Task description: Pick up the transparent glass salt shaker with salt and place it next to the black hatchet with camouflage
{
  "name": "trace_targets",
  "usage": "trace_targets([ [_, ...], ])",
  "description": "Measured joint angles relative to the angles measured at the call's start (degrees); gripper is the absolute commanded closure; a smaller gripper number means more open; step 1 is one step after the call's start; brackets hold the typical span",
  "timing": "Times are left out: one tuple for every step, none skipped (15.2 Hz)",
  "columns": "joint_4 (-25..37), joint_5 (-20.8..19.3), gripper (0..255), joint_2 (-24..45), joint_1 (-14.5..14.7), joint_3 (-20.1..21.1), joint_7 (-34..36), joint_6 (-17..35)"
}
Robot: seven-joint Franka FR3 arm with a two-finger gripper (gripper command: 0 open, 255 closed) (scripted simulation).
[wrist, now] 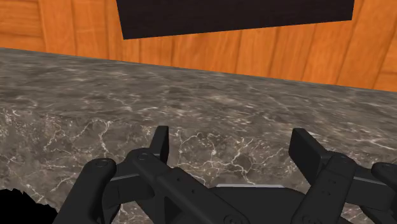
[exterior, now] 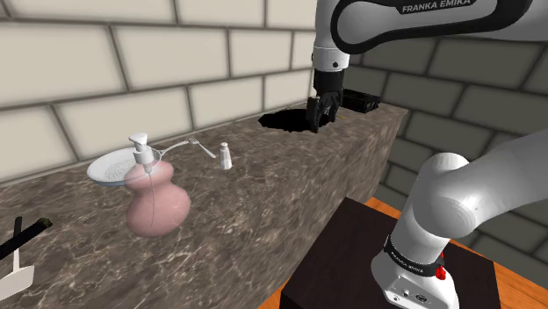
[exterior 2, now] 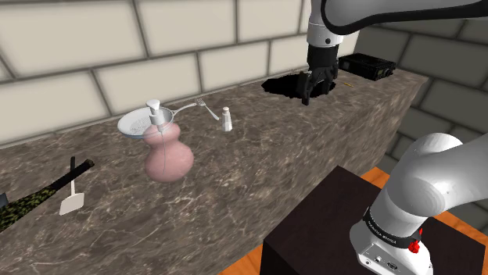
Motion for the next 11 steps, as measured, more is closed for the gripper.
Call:
trace_targets([
  [0.0,0.0,0,0.0,0.0,0.0,0.0,0.0],
  [-0.3,0.0,0,0.5,0.0,-0.2,-0.1,1.0],
  [-0.7,0.4,0,1.6,0.2,-0.1,0.3,2.8],
  [-0.4,0.6,0,3.3,0.2,-0.2,0.4,4.7],
  [-0.9,0.7,0,4.7,0.2,-0.4,0.4,7.0],
  [-0.6,1.1,0,6.5,0.4,-0.4,0.7,9.1],
  [-0.2,1.4,0,8.5,0.6,-0.3,0.9,11.2],
  [-0.3,1.8,0,9.8,0.8,-0.4,1.1,13.2],
  [0.3,2.1,0,11.8,0.9,-0.4,1.2,15.2],
  [0.9,2.3,0,13.9,0.9,-0.7,1.0,17.2],
  [1.5,2.7,0,15.9,1.2,-0.6,1.2,19.1],
])
